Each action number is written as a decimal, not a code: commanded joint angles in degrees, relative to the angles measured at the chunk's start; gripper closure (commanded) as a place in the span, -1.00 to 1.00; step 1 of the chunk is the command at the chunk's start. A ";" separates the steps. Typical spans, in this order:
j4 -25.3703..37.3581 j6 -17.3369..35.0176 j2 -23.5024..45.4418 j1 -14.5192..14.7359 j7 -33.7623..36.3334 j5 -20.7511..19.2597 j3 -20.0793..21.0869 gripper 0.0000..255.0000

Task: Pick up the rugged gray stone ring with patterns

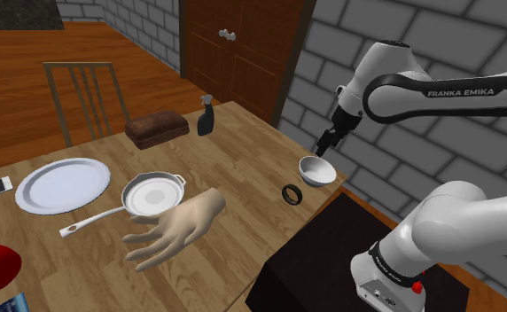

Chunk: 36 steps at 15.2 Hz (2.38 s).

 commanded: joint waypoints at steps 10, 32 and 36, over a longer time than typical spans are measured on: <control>-5.96 31.18 24.47 -0.85 -3.03 -1.55 -3.75 -1.00; 0.12 57.83 56.88 -5.74 -17.08 14.41 2.87 1.00; 0.10 57.83 56.87 -5.68 -17.05 14.42 2.86 1.00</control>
